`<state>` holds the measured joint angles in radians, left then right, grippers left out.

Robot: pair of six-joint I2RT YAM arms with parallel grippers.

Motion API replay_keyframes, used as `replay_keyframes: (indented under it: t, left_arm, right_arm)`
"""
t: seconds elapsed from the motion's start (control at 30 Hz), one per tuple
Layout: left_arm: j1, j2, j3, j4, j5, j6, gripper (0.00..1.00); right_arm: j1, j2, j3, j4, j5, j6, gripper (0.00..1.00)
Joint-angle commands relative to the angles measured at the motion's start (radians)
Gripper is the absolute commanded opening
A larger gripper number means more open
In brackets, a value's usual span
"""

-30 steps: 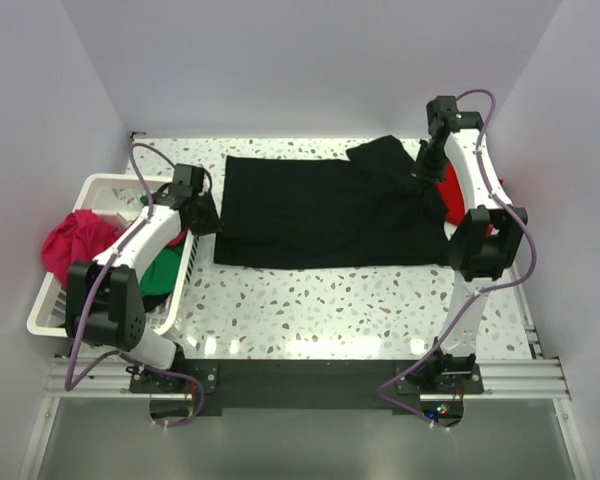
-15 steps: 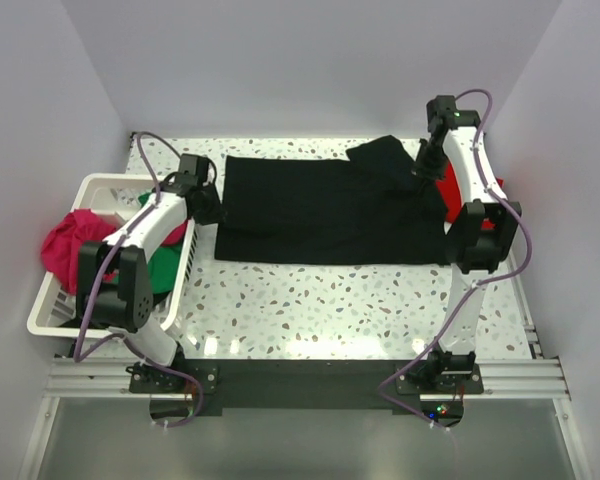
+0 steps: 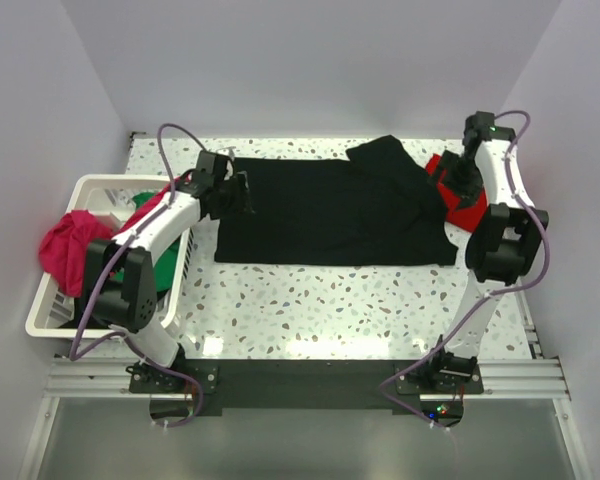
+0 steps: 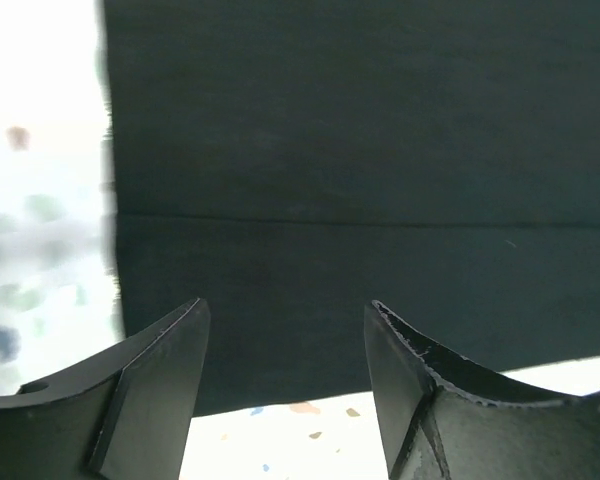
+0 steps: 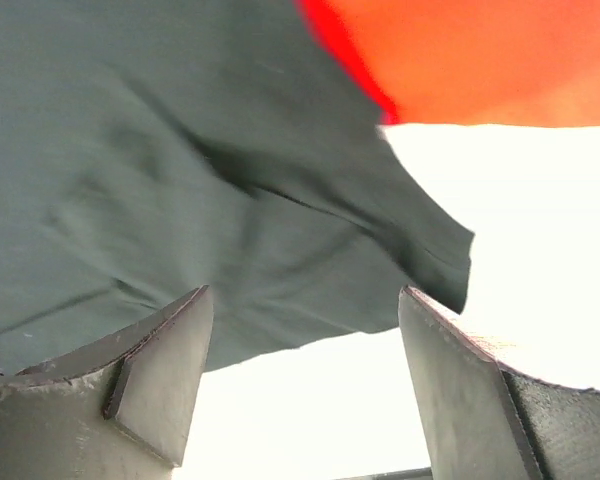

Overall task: Fold and stack the t-shirts
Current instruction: Fold the tshirt

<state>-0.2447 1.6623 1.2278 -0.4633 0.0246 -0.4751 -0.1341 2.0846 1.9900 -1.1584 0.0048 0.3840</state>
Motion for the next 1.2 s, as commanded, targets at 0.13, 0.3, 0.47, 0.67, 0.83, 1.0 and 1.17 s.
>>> replay_keyframes:
  t: [0.13, 0.3, 0.47, 0.67, 0.83, 1.0, 1.17]
  left_arm:
    - [-0.103, 0.027, -0.043, 0.124, 0.127, -0.005, 0.70]
    - [-0.134, 0.057, -0.146, 0.152, 0.192, -0.037, 0.71]
    - [-0.134, 0.074, -0.238, 0.158, 0.198, -0.051, 0.72]
    - [-0.134, 0.076, -0.281, 0.149, 0.160, -0.049, 0.73]
    - [-0.134, 0.091, -0.298, 0.155, 0.155, -0.057, 0.73]
    - [-0.134, 0.097, -0.297, 0.153, 0.147, -0.059, 0.74]
    - [-0.134, 0.099, -0.291, 0.141, 0.143, -0.059, 0.74]
  right_arm:
    - [-0.162, -0.222, -0.346, 0.097, -0.084, -0.007, 0.73]
    - [-0.226, -0.230, -0.434, 0.095, -0.068, -0.020, 0.69]
    - [-0.234, -0.212, -0.464, 0.094, -0.025, -0.023, 0.63]
    - [-0.236, -0.205, -0.529, 0.121, -0.032, -0.042, 0.61]
    - [-0.236, -0.228, -0.618, 0.150, -0.036, -0.074, 0.61]
    - [-0.236, -0.221, -0.651, 0.190, -0.032, -0.111, 0.61]
    - [-0.236, -0.198, -0.651, 0.223, -0.026, -0.126, 0.61]
